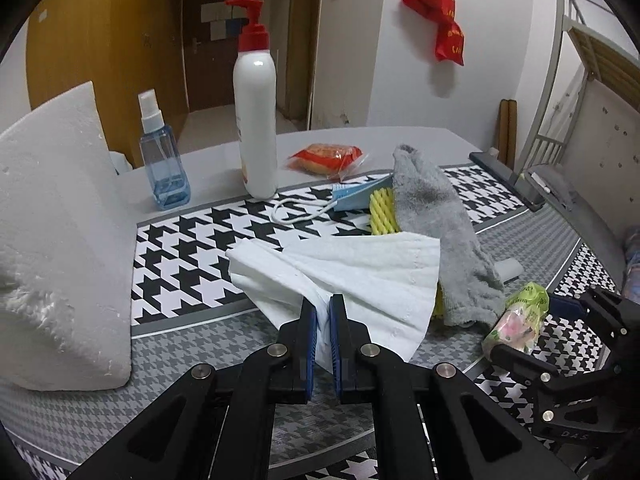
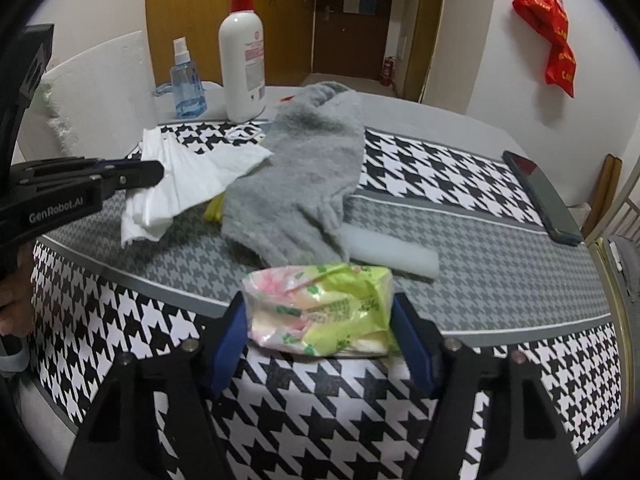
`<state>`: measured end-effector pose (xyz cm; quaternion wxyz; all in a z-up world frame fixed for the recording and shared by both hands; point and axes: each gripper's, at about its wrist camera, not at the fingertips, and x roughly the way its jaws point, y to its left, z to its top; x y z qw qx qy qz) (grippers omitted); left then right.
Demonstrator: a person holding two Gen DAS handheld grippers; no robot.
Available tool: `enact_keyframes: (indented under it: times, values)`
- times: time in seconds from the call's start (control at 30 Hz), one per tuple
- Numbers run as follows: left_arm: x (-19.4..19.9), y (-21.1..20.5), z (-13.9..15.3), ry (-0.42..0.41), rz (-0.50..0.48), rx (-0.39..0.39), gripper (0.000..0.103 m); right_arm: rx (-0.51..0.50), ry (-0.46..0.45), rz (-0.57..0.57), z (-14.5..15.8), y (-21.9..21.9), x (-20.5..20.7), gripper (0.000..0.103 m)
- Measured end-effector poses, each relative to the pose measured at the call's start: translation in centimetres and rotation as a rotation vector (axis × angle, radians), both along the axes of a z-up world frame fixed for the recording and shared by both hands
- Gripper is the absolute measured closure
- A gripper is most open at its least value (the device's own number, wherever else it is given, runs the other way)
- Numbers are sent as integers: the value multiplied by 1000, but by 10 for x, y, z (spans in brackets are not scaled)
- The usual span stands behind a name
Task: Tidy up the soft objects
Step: 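Close the left tool on the white towel while the right tool grasps the wipe pack, then lift the towel and wipe pack and carry both toward the white foam box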
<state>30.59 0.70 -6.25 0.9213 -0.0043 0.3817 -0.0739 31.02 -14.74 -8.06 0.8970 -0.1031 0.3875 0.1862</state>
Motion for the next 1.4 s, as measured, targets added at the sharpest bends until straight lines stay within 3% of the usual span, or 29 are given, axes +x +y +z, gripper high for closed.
enact_keyframes:
  times: [0.63, 1.2, 1.4]
  values:
    - [-72, 6, 60, -174, 22, 44, 96, 108, -178, -43, 59, -15, -70, 30]
    - [-149, 17, 105, -303, 69, 65, 96, 160, -334, 8, 105, -6, -134, 30]
    - [-166, 22, 113, -313, 90, 89, 96, 188, -351, 39, 116, 2, -147, 30]
